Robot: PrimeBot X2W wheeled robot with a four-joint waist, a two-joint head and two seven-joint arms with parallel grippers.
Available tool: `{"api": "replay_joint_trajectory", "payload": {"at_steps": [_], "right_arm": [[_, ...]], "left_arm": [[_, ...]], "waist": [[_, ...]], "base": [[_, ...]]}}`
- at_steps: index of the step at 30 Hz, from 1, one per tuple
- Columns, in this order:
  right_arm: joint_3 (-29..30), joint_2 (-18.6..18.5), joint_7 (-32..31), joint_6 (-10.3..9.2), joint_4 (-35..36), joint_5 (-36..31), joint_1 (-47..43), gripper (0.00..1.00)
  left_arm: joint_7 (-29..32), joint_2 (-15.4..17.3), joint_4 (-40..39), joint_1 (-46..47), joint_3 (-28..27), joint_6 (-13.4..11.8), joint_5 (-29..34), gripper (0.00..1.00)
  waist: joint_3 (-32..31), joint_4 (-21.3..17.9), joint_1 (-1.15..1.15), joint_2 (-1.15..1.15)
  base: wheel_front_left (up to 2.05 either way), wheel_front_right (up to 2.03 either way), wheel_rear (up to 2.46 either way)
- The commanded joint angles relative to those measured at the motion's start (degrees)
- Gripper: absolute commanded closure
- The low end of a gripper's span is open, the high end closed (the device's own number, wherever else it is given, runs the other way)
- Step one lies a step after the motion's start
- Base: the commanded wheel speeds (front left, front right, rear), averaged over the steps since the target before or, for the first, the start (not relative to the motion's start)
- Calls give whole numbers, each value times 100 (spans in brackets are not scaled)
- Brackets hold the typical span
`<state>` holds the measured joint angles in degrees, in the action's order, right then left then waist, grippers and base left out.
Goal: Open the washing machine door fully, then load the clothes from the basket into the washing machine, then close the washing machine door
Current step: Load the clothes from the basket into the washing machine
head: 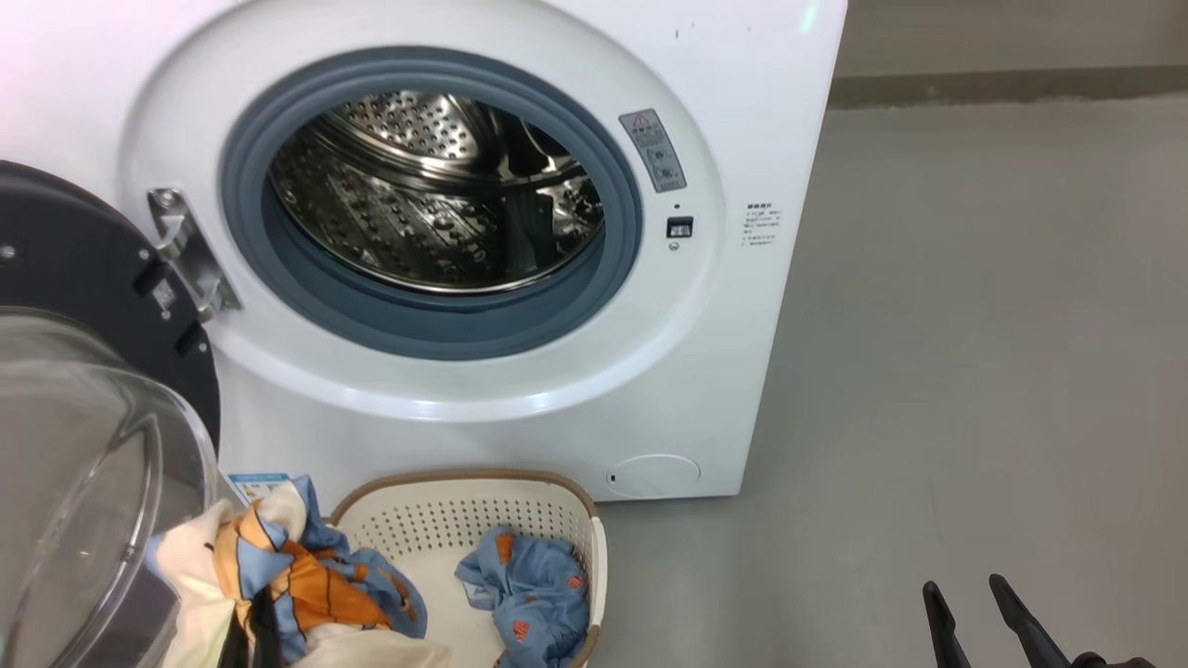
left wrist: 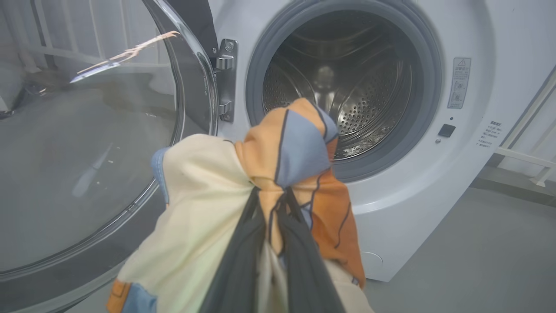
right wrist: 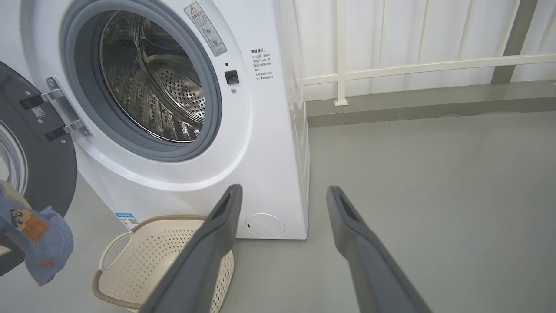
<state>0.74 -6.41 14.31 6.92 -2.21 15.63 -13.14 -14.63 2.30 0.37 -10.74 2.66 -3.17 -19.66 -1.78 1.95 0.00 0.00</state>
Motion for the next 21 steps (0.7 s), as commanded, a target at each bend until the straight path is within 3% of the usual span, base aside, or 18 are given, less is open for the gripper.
{"api": "replay_joint_trajectory", "payload": {"at_steps": [1, 21], "right_arm": [[-137, -78, 69, 57, 138, -81, 60, 0], [-198, 37, 69, 57, 157, -113, 127, 0]], "left_arm": [[-37, 58, -193, 79, -212, 32, 55, 100], [-37, 58, -524, 204, -36, 116, 3, 100]], "waist": [[-56, 22, 0, 0], [94, -173, 0, 0]], "base": [[0, 0, 0], [0, 0, 0]]}}
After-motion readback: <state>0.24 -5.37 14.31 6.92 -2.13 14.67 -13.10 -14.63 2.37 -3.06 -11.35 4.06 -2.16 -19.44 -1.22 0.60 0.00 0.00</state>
